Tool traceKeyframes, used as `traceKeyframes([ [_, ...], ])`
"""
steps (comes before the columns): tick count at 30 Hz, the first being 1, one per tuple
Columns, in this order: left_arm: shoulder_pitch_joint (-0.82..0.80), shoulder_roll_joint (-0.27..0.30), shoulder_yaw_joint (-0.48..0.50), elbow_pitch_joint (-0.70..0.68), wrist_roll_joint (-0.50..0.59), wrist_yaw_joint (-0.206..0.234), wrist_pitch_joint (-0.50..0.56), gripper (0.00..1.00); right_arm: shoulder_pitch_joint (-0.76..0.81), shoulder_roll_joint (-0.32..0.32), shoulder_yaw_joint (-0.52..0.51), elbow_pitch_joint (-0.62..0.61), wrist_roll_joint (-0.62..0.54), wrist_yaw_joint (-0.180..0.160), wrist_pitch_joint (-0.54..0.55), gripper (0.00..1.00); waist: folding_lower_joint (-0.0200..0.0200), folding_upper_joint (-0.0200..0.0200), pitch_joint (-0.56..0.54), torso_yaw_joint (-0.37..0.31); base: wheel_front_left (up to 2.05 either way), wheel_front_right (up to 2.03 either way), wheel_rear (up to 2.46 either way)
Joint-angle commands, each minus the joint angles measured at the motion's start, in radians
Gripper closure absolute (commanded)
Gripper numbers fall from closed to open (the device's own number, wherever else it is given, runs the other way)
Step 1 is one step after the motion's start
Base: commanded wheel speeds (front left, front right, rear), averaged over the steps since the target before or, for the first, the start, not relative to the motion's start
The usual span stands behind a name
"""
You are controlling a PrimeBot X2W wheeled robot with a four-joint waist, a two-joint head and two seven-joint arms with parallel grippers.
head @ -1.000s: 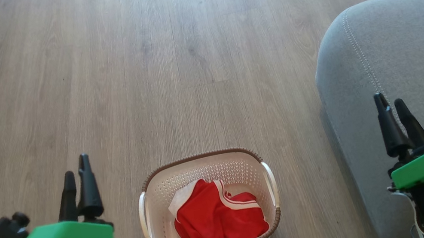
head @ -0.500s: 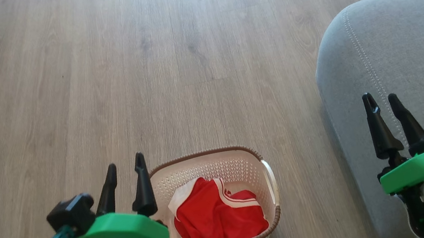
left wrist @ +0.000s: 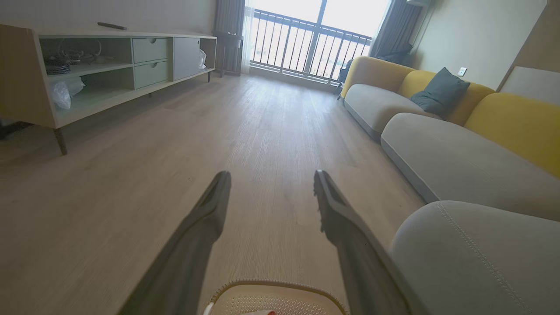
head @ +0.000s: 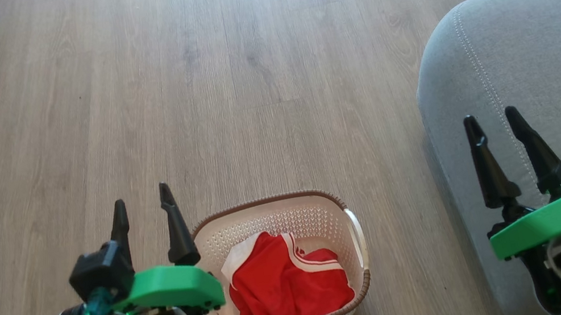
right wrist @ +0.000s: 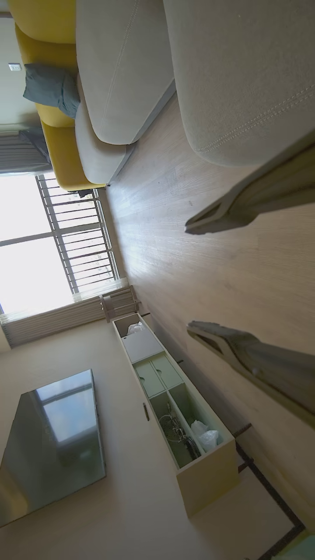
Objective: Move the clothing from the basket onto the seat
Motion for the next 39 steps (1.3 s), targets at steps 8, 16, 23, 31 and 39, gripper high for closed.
traceKeyframes([
  [8,-0.049,0.010,-0.032,-0.004,0.072,0.020,-0.037,0.00,-0.047,-0.024,0.056,-0.012,-0.110,0.000,-0.038,0.00,0.0000,0.0000,-0.002,0.003,0.00,0.00,0.00],
  [16,-0.024,-0.017,0.025,0.116,0.067,-0.103,-0.057,0.00,-0.044,-0.037,0.082,0.099,-0.146,0.000,-0.058,0.00,0.0000,0.0000,-0.008,0.003,0.00,0.00,0.00],
  [23,-0.019,-0.020,-0.012,0.229,0.140,-0.134,-0.078,0.00,-0.054,-0.038,0.101,0.159,-0.199,0.000,-0.079,0.00,0.0000,0.0000,-0.007,-0.001,0.00,0.00,0.00],
  [31,-0.030,-0.020,-0.041,0.262,0.158,-0.142,-0.096,0.00,-0.062,-0.044,0.111,0.162,-0.274,0.000,-0.098,0.00,0.0000,0.0000,-0.004,0.002,0.00,0.00,0.00],
  [39,-0.033,-0.020,-0.035,0.244,0.163,-0.142,-0.096,0.00,-0.063,-0.037,0.108,0.149,-0.260,0.000,-0.098,0.00,0.0000,0.0000,-0.006,0.007,0.00,0.00,0.00],
])
